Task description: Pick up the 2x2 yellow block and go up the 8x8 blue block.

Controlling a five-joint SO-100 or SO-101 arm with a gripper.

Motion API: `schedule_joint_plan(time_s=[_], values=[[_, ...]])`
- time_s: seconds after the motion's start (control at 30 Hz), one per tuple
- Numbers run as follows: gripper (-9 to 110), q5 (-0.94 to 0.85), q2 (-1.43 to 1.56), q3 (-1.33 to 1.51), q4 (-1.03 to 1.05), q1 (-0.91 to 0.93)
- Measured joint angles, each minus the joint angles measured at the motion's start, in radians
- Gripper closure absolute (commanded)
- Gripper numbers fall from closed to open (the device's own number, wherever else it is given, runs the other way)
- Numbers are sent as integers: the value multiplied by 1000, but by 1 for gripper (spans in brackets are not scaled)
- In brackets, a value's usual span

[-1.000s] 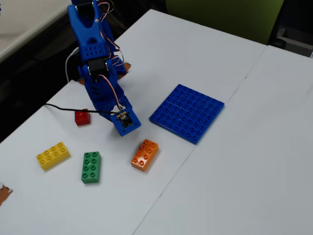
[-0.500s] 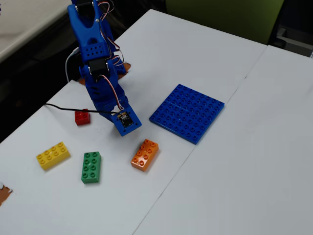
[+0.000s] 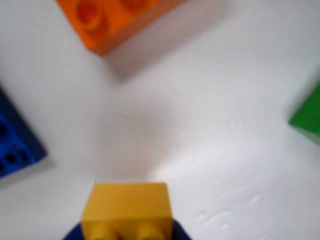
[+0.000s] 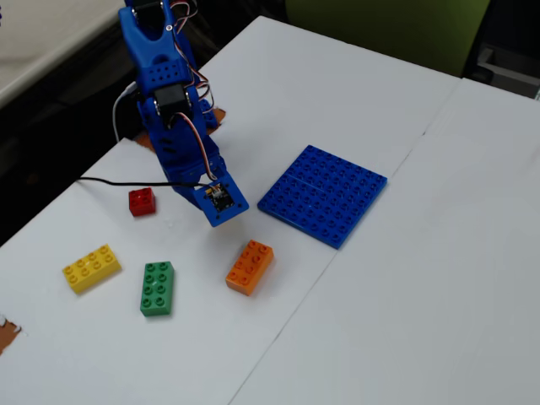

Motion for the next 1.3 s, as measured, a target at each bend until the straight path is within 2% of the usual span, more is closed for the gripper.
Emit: schedule_joint_plan(time_s=[0.17, 0.63, 1.3], values=[[101, 41, -40, -241, 184, -52], [101, 184, -295, -919, 488, -298], [101, 183, -371, -1015, 456, -594]])
